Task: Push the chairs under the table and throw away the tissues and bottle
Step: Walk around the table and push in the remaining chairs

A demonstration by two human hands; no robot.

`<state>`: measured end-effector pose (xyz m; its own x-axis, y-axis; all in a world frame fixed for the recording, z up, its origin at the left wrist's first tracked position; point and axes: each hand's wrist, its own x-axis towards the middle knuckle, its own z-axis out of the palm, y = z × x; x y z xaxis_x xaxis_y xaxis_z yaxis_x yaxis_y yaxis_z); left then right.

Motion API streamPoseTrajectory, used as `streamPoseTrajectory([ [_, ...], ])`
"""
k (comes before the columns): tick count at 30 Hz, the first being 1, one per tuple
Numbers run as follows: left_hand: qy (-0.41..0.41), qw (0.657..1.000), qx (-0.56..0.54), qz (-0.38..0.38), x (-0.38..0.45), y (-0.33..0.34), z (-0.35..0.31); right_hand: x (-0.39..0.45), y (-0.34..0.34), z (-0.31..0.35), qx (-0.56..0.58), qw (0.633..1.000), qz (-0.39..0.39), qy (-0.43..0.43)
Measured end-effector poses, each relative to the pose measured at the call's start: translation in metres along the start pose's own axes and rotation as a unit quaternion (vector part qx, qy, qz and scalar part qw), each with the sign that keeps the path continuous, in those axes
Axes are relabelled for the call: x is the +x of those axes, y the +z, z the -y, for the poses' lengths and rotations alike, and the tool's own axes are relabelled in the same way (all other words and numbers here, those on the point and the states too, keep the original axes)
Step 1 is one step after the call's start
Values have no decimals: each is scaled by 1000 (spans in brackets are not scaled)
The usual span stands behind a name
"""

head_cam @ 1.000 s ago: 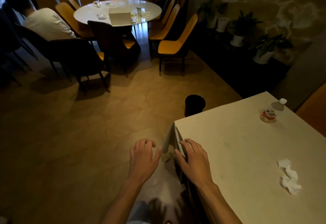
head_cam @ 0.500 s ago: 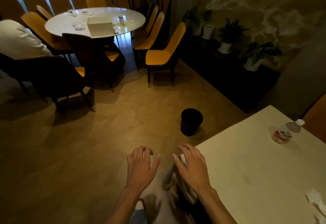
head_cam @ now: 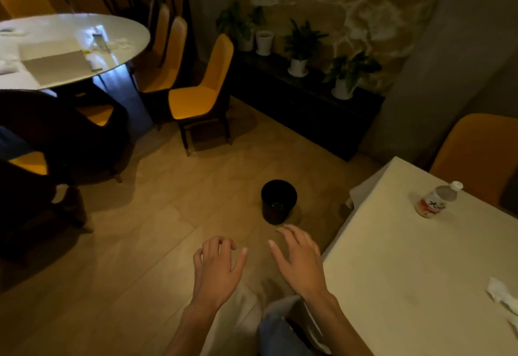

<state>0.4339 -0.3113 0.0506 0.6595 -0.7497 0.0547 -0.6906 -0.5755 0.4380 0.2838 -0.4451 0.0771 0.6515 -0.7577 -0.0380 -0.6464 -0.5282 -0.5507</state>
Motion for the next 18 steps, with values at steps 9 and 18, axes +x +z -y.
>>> streamPoseTrajectory([
  [9,70,996,9,47,141,18,-12,109,-1,-21,8,997,-50,63],
  [18,126,989,29,68,291,40,-70,231,-44,-63,15,988,-84,132],
])
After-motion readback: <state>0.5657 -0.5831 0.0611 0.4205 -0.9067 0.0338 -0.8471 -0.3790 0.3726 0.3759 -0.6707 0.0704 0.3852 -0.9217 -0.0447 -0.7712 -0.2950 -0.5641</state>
